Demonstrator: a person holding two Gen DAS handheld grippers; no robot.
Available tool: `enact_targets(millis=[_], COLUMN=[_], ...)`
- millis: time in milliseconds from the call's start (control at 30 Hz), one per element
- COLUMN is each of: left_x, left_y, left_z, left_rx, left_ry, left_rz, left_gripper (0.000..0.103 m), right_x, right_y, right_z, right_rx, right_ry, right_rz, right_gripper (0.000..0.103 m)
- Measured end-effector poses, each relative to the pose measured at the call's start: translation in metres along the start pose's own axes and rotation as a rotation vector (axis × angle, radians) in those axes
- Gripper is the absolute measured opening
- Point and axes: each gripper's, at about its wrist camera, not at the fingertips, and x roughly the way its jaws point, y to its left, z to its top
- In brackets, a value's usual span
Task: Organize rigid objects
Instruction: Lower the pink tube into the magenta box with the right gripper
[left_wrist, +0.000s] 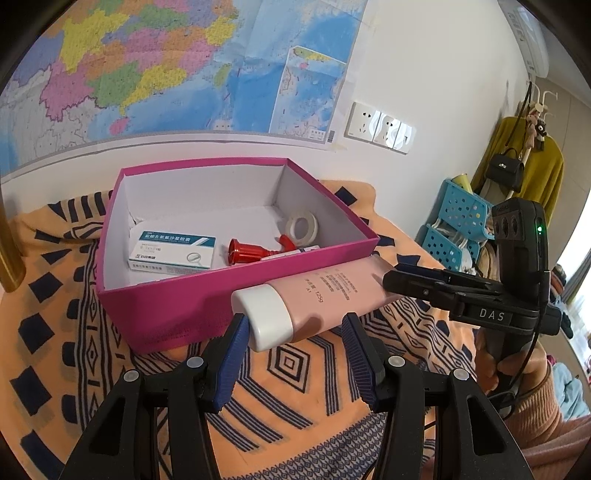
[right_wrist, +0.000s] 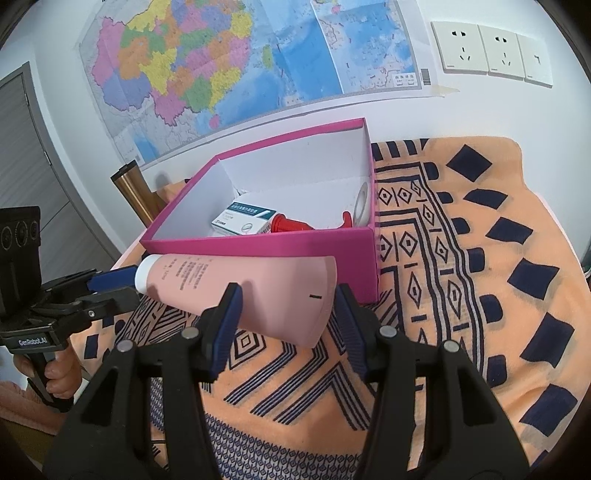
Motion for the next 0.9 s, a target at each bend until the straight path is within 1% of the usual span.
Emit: enact_targets(millis=[900], left_x=[0.001], left_y=[0.001], left_z=[0.009], left_rx=[0.004], left_ry=[-0.021], left_rz=[0.004], left_gripper=[0.052], right_x=[-0.002], right_y=[0.000], right_z=[0.013], right_rx=[-0.020], right_ry=[-0.026], right_rz=[-0.002], right_gripper=[0.054])
